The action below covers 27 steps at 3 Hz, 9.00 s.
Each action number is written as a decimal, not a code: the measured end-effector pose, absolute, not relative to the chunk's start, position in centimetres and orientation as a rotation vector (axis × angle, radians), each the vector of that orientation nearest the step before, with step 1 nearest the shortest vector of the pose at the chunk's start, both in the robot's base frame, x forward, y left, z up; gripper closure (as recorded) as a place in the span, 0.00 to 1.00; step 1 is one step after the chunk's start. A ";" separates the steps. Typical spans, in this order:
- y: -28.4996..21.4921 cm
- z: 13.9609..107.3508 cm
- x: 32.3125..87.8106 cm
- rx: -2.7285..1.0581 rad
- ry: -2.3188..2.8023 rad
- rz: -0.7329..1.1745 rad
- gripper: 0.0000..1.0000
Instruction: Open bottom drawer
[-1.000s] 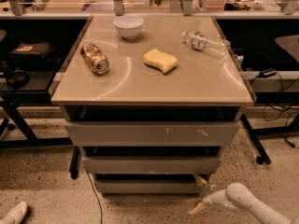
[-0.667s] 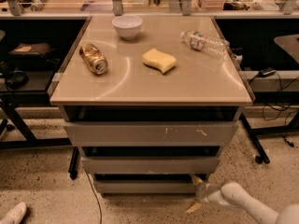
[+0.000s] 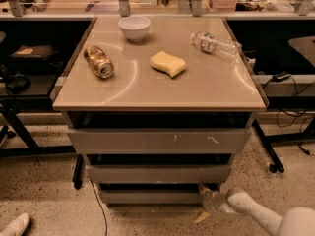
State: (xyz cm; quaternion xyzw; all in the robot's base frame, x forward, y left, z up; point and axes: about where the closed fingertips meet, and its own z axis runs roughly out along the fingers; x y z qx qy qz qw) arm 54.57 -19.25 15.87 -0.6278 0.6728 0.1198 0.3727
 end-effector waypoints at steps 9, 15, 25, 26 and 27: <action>-20.6 16.9 51.3 -1.616 1.742 0.380 0.66; -23.3 18.8 44.3 -1.672 1.719 0.422 0.35; -23.9 18.7 41.2 -1.702 1.758 0.508 0.10; -23.9 18.7 41.2 -1.702 1.758 0.508 0.00; -23.9 18.7 41.2 -1.702 1.758 0.508 0.00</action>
Offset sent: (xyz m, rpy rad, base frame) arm 0.0000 0.0000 0.0000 0.0000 0.0000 0.0000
